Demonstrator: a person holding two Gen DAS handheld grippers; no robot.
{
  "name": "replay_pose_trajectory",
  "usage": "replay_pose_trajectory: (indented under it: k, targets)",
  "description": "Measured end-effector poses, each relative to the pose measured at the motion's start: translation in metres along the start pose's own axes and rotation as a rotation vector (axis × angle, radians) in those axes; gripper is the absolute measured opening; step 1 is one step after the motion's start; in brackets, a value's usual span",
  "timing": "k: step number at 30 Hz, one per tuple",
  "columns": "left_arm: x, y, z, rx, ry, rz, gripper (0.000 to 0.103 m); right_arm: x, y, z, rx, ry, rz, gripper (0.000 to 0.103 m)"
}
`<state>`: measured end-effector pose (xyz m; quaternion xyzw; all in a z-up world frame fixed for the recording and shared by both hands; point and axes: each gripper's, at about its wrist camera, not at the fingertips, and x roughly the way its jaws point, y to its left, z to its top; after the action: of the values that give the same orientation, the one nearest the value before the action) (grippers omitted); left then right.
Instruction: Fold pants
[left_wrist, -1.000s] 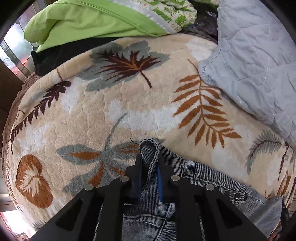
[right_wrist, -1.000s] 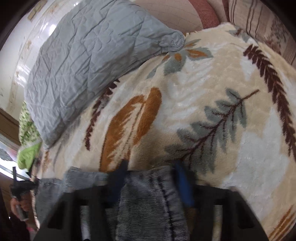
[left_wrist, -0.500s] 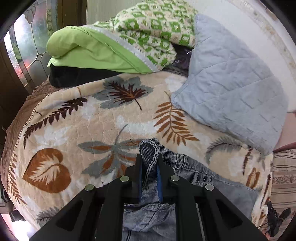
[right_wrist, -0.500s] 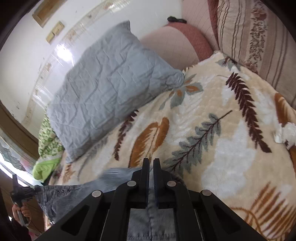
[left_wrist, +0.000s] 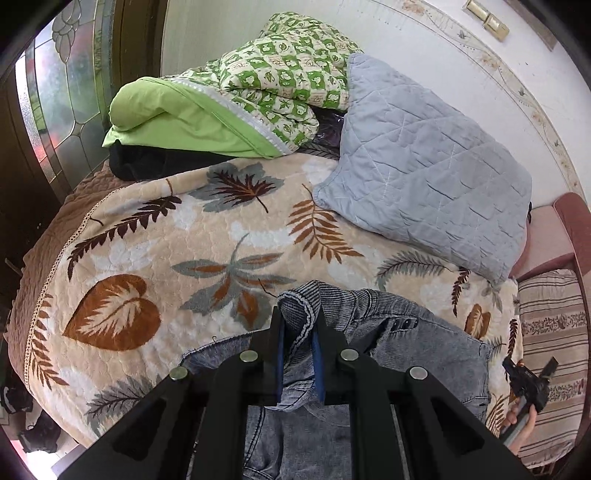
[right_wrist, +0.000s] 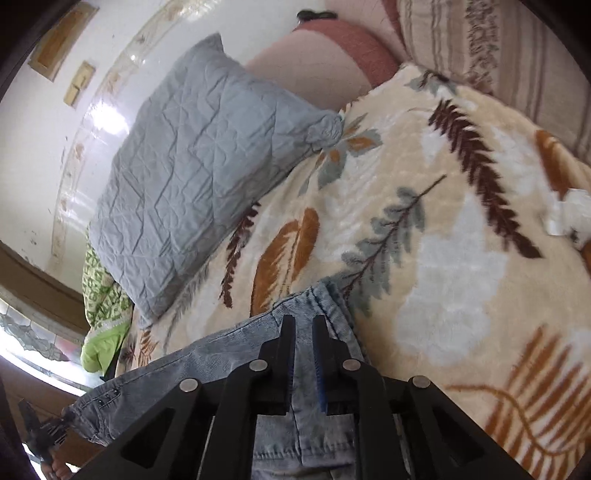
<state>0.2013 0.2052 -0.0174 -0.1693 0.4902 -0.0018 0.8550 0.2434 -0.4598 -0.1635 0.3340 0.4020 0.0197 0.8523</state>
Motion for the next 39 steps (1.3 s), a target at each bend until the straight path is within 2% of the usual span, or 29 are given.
replay_pose_trajectory:
  k: [5, 7, 9, 11, 12, 13, 14, 16, 17, 18, 19, 22, 26, 30, 35, 38, 39]
  targets:
    - [0.002, 0.000, -0.001, 0.007, 0.000, 0.011, 0.013, 0.041, -0.011, 0.014, 0.081, 0.047, 0.029, 0.012]
    - [0.003, 0.002, -0.001, 0.006, 0.004, 0.005, 0.013, 0.040, -0.012, 0.016, 0.080, 0.012, 0.045, 0.012]
    - [0.006, 0.002, 0.000, 0.005, -0.001, 0.005, 0.013, 0.024, -0.007, 0.020, 0.047, -0.058, 0.088, 0.012]
    - [0.007, 0.001, 0.000, 0.009, -0.011, 0.013, 0.013, -0.010, 0.005, 0.019, -0.022, -0.196, 0.151, 0.012]
    - [0.008, 0.000, -0.001, 0.013, -0.014, 0.015, 0.013, -0.025, 0.011, 0.017, -0.060, -0.261, 0.172, 0.016]
    - [0.008, -0.001, -0.001, 0.015, -0.016, 0.017, 0.013, -0.039, 0.016, 0.013, -0.102, -0.324, 0.188, 0.045]
    - [0.007, -0.003, -0.002, 0.022, -0.018, 0.022, 0.013, -0.046, 0.019, 0.008, -0.138, -0.371, 0.201, 0.103]
    - [0.006, -0.006, -0.004, 0.042, -0.020, 0.033, 0.013, -0.044, 0.012, 0.001, -0.127, -0.411, 0.190, 0.103]
    - [0.004, -0.008, -0.005, 0.051, -0.023, 0.038, 0.013, -0.032, 0.008, 0.004, -0.093, -0.346, 0.164, 0.103]
    - [0.004, -0.009, -0.005, 0.057, -0.023, 0.039, 0.013, -0.015, 0.001, 0.009, -0.046, -0.234, 0.138, 0.103]
    - [0.003, -0.010, -0.005, 0.062, -0.023, 0.039, 0.013, -0.003, -0.004, 0.012, -0.004, -0.168, 0.113, 0.100]
    - [0.005, -0.012, -0.003, 0.064, -0.020, 0.047, 0.013, 0.021, -0.005, 0.014, -0.013, -0.073, 0.077, 0.086]
    - [0.012, -0.014, 0.002, 0.064, -0.011, 0.066, 0.013, 0.056, -0.005, 0.011, -0.051, 0.048, 0.016, 0.079]
    - [0.016, -0.019, 0.005, 0.074, -0.008, 0.087, 0.013, 0.085, -0.003, 0.013, -0.088, 0.096, -0.036, 0.070]
    - [0.018, -0.015, 0.010, 0.051, 0.000, 0.096, 0.013, 0.095, 0.007, 0.012, -0.203, 0.118, -0.146, 0.019]
    - [0.016, -0.009, 0.010, 0.026, 0.005, 0.082, 0.013, 0.073, 0.013, 0.013, -0.196, 0.074, -0.108, 0.004]
    - [0.014, -0.008, 0.008, 0.021, 0.004, 0.074, 0.013, 0.062, 0.016, 0.013, -0.201, 0.044, -0.098, 0.004]
